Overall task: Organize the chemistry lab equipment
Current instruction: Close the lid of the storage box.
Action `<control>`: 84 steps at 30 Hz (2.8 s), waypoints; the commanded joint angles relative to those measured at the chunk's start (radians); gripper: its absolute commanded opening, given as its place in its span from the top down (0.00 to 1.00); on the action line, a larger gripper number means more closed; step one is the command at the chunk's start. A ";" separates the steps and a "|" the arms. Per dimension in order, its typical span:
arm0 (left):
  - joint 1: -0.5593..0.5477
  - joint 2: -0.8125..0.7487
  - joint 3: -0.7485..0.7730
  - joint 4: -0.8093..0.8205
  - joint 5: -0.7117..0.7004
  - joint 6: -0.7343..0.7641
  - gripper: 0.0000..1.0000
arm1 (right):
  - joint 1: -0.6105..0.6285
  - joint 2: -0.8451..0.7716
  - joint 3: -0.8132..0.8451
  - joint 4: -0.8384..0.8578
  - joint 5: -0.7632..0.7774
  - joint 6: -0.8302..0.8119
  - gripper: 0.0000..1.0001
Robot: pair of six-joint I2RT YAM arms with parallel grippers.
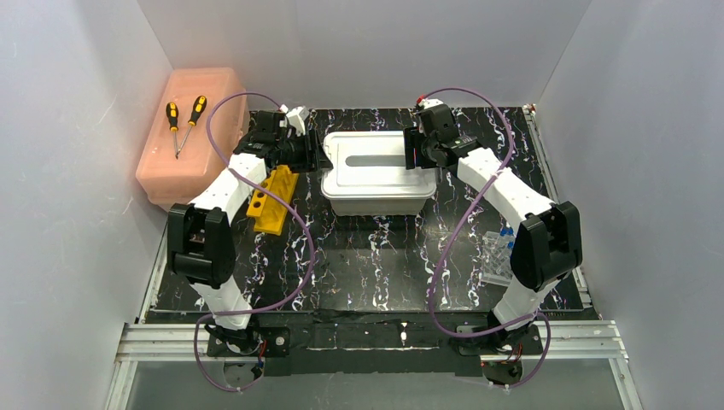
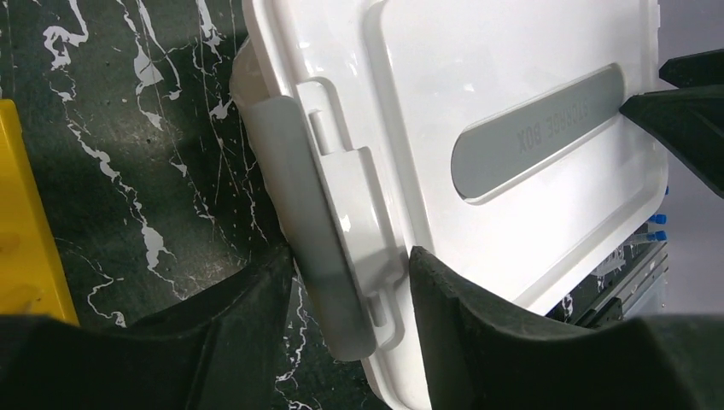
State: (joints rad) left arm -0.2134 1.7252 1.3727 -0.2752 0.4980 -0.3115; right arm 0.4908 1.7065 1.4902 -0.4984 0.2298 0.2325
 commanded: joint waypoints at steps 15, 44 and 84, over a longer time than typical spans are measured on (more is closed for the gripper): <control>-0.030 -0.021 0.028 -0.017 0.047 0.039 0.61 | 0.087 0.018 -0.009 -0.088 -0.093 0.008 0.30; -0.137 0.008 0.050 -0.040 -0.022 0.111 0.55 | 0.132 0.028 -0.042 -0.071 -0.086 0.018 0.32; -0.167 0.023 0.181 -0.238 -0.168 0.227 0.42 | 0.041 -0.113 0.117 -0.237 0.072 -0.018 0.02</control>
State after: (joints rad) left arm -0.3790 1.7470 1.5196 -0.4808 0.3218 -0.1104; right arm 0.5861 1.6943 1.6379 -0.7124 0.2703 0.2279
